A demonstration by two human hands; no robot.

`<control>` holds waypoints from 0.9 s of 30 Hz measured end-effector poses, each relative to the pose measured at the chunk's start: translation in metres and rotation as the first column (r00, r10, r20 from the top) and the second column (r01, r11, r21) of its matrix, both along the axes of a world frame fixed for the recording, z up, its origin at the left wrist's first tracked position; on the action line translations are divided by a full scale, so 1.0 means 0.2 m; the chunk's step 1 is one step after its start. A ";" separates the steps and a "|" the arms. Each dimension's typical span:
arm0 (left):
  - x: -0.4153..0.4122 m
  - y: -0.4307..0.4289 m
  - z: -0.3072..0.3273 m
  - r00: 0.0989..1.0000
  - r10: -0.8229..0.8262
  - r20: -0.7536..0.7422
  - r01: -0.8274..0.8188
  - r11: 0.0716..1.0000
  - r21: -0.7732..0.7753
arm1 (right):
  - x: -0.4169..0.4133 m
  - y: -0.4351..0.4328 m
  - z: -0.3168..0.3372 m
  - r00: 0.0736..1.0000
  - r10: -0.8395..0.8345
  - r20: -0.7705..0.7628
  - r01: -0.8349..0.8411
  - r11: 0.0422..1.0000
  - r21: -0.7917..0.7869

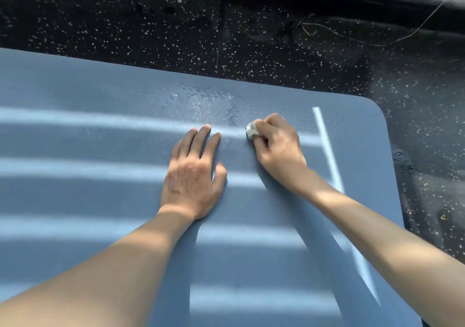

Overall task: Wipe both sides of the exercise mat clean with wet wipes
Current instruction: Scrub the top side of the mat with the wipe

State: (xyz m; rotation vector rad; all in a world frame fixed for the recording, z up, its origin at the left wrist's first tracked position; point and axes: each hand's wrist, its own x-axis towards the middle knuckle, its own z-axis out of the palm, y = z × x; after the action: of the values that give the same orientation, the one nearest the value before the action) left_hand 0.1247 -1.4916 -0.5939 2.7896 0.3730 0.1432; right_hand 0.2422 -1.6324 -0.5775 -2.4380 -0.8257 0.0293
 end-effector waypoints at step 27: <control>0.00 0.01 -0.02 1.000 -0.016 0.001 0.016 0.998 0.065 | 0.50 0.11 0.00 0.993 -0.110 0.047 0.111 0.994 -0.016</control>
State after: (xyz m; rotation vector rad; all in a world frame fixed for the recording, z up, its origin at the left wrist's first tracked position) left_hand 0.1252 -1.4894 -0.5972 2.8559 0.3513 0.1570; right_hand 0.3427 -1.6110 -0.5776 -2.5064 -0.7119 -0.0620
